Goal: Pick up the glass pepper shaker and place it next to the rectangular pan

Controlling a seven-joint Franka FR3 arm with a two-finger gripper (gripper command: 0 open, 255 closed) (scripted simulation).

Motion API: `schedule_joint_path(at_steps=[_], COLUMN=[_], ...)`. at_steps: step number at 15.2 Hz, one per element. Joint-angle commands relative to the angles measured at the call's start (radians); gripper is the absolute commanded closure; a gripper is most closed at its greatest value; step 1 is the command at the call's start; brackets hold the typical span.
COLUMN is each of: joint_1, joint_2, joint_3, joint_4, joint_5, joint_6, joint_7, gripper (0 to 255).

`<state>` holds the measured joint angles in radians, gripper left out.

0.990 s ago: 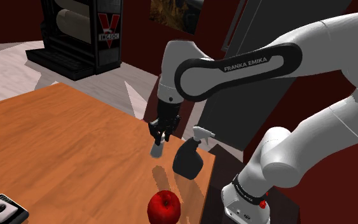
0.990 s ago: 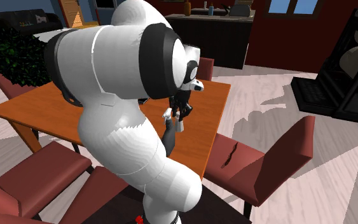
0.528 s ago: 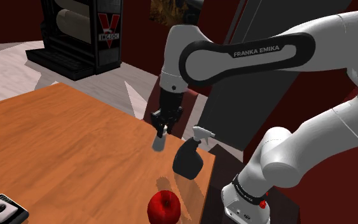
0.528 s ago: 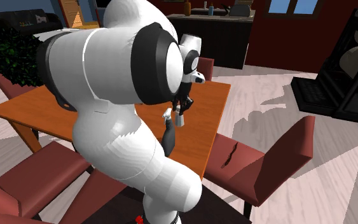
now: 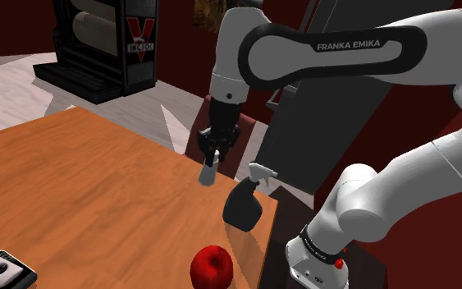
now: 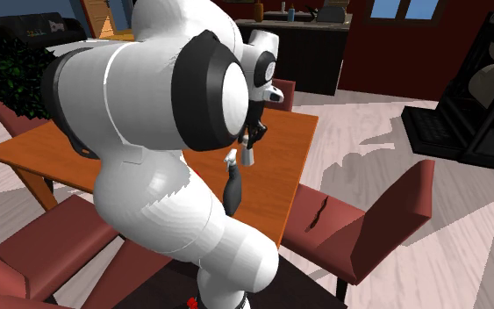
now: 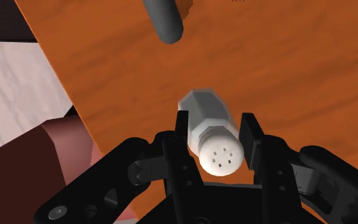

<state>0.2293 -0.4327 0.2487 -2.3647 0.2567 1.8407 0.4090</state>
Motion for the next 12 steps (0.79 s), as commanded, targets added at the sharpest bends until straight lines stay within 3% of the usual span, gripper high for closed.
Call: schedule_joint_path(at_steps=[1,12], joint_1=[-0.001,-0.005], joint_2=[-0.006,-0.017], joint_3=[-0.003,-0.017], joint_4=[0.024,0.150], joint_5=[-0.003,-0.014], joint_6=[-0.030,-0.166], joint_7=[0.004,0.022], gripper=[255,255])
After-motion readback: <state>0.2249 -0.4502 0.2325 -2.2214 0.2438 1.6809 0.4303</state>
